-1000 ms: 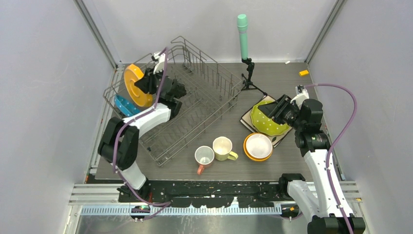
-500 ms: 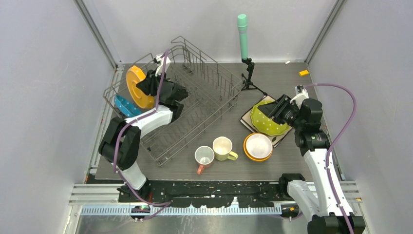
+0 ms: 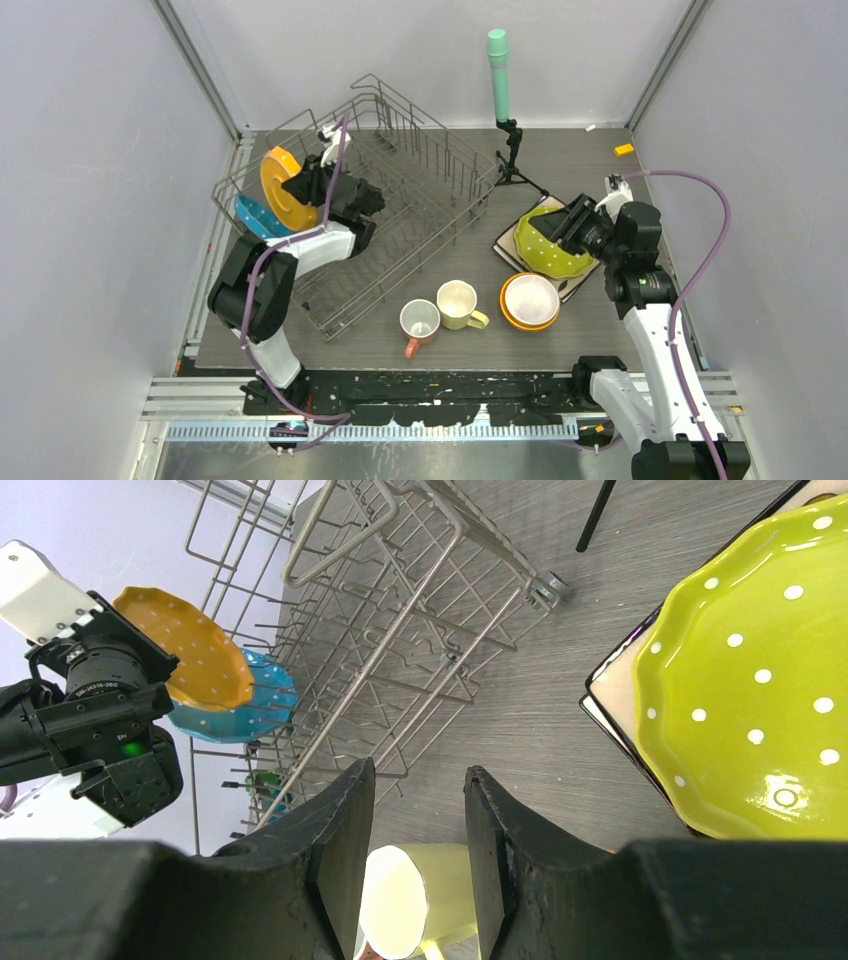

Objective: Load the mixed dishes into the dish rack
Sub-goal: Insert the plate into the dish rack.

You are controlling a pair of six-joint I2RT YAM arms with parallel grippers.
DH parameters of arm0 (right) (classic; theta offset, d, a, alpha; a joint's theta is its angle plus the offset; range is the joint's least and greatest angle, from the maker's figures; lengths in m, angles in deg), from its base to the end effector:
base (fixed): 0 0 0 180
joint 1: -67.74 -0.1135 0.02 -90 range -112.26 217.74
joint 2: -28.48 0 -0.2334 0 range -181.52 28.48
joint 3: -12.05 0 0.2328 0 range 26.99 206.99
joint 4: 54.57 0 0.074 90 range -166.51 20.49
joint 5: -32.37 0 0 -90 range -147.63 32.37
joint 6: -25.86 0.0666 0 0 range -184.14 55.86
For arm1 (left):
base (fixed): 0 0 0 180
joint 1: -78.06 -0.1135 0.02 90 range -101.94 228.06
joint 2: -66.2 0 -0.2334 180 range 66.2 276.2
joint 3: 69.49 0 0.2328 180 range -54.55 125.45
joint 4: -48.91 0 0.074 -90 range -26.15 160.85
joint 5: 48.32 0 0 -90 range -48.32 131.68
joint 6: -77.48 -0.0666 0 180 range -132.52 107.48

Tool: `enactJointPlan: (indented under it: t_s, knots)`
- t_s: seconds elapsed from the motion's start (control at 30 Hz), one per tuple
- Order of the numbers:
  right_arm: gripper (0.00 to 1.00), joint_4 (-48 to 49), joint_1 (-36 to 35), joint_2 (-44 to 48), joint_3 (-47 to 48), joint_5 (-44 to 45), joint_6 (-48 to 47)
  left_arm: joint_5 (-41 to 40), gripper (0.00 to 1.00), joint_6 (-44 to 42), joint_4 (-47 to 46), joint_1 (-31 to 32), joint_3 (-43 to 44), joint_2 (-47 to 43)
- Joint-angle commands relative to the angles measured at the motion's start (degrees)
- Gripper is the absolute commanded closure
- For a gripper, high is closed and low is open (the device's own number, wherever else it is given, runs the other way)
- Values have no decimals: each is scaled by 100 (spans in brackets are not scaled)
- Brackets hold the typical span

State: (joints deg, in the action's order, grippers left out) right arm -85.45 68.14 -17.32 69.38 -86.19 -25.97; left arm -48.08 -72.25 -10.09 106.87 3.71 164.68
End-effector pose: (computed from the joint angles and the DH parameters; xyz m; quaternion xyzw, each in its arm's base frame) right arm 0.2106 0.0304 0.2835 0.1265 0.7934 0.3718 0.4650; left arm 0.3184 -0.0991 0.2862 -0.2123 0.6736 0.4873 0.5135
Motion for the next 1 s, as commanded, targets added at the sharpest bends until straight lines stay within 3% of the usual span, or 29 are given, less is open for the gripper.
enactJointPlan:
  t_s: [0.0,0.63,0.7,0.8,0.9,0.97]
  knots:
    - [57,159,-40,-32,-19,12,-91,-773,100,214,-807,-8,66,16]
    - [57,241,-40,-148,-91,-18,-111,-749,96,518,-798,124,-251,371]
    - [57,234,-40,-136,-94,-18,-109,-746,92,532,-798,156,-269,408]
    - [57,220,-40,-112,-104,-18,-109,-771,78,536,-799,193,-293,460]
    - [57,188,-40,-82,-109,4,-117,-772,81,523,-797,199,-298,406]
    - [57,187,-40,-74,-114,15,-113,-772,68,508,-798,203,-271,382]
